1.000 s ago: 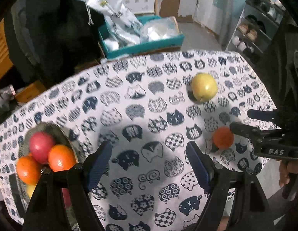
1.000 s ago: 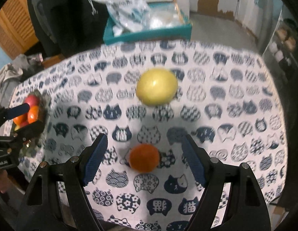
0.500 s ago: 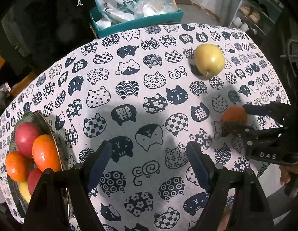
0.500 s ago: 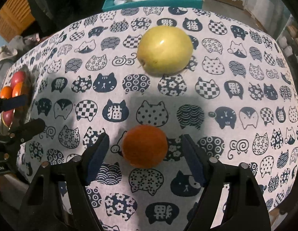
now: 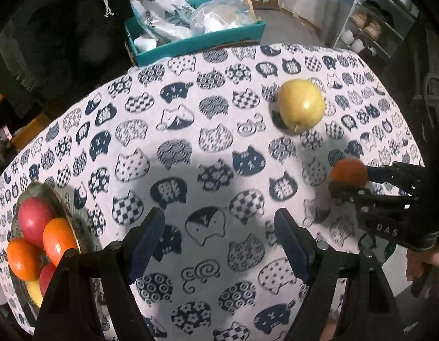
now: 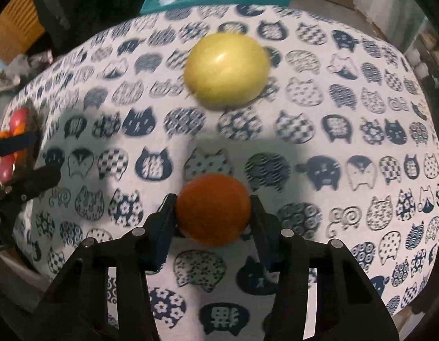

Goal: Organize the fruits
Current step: 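Close the left tool on the yellow pear while the right tool lifts the tangerine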

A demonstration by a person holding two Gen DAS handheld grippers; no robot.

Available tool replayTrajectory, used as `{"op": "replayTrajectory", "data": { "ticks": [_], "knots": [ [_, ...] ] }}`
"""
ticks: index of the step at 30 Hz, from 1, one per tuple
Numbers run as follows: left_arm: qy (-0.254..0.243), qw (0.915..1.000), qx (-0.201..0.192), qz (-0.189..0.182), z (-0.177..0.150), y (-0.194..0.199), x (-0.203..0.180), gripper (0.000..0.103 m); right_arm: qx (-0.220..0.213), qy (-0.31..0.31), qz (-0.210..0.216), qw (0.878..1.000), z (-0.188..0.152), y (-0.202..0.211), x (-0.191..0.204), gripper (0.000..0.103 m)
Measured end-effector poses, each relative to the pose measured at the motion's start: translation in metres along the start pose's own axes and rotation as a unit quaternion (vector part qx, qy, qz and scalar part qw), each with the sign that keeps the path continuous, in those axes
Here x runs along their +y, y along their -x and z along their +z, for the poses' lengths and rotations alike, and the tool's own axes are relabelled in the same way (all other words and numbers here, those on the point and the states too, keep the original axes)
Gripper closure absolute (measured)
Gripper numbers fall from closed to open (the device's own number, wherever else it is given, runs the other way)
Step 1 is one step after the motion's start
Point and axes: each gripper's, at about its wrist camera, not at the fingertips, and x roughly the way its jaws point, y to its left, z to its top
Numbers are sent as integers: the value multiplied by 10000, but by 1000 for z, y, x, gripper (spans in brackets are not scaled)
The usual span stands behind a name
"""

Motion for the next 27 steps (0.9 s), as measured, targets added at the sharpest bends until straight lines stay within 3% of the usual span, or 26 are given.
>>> {"op": "replayTrajectory", "data": {
  "ticks": [12, 27],
  "knots": [
    [-100, 9994, -209, -273, 52, -15, -39, 22, -643, -586, -342, 9956, 31, 24, -64, 54],
    [-368, 9978, -96, -537, 98, -67, -88, 22, -677, -922, -403, 9926, 38, 14, -104, 54]
  ]
}}
